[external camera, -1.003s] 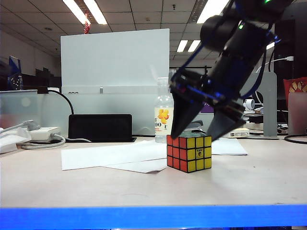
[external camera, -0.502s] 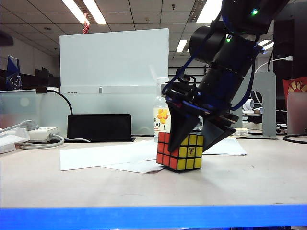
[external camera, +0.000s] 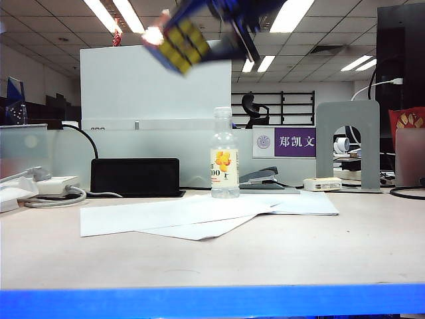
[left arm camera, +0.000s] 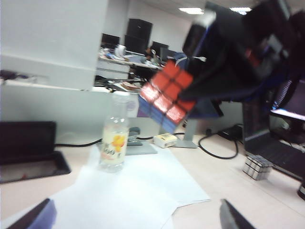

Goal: Rotate the Rubik's Cube so that the bottom side is facing up.

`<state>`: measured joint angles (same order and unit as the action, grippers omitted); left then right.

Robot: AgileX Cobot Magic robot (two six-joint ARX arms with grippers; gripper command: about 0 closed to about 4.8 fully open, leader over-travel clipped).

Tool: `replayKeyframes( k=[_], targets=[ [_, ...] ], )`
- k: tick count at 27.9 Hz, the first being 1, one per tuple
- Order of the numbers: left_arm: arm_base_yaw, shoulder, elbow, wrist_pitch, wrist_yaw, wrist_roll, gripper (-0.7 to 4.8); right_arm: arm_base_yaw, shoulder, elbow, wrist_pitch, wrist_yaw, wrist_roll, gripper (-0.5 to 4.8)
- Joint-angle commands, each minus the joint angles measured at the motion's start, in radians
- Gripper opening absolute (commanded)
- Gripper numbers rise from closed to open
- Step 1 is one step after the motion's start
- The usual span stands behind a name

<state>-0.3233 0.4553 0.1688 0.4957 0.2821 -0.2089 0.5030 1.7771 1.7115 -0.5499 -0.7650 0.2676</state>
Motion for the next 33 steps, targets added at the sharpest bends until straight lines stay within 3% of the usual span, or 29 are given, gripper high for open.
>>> replayKeyframes(
  k=[1, 2, 6, 7, 11, 15, 18, 26, 28, 33],
  targets=[
    [-0.001, 0.27, 0.157, 0.103, 0.18, 0.083, 4.79, 0.004, -0.01, 0.037, 0.101, -0.192, 0.179, 2.44],
    [-0.001, 0.359, 0.227, 0.135, 0.233, 0.126, 4.79, 0.004, -0.011, 0.038, 0.163, -0.269, 0.258, 2.45],
    [0.0, 0.455, 0.328, 0.157, 0.254, 0.25, 4.79, 0.004, -0.011, 0.038, 0.269, -0.389, 0.386, 2.57],
    [0.0, 0.477, 0.351, 0.147, 0.253, 0.317, 4.79, 0.004, -0.011, 0.038, 0.311, -0.433, 0.445, 2.57],
    [-0.001, 0.486, 0.364, 0.15, 0.254, 0.39, 4.79, 0.009, -0.012, 0.038, 0.351, -0.492, 0.52, 2.66],
    [-0.001, 0.525, 0.382, 0.254, 0.257, 0.421, 4.79, 0.026, -0.012, 0.037, 0.352, -0.515, 0.547, 2.66],
    [-0.002, 0.615, 0.483, 0.14, 0.3, 0.471, 4.79, 0.074, -0.012, 0.037, 0.353, -0.534, 0.547, 2.75],
    [-0.003, 0.62, 0.534, 0.18, 0.344, 0.461, 4.79, 0.091, -0.008, 0.037, 0.353, -0.512, 0.541, 2.75],
    [-0.003, 0.608, 0.534, 0.172, 0.404, 0.433, 4.79, 0.089, 0.0, 0.037, 0.352, -0.505, 0.525, 2.75],
    [-0.003, 0.555, 0.535, 0.139, 0.326, 0.487, 4.66, 0.094, 0.013, 0.037, 0.346, -0.464, 0.526, 2.75]
  ],
)
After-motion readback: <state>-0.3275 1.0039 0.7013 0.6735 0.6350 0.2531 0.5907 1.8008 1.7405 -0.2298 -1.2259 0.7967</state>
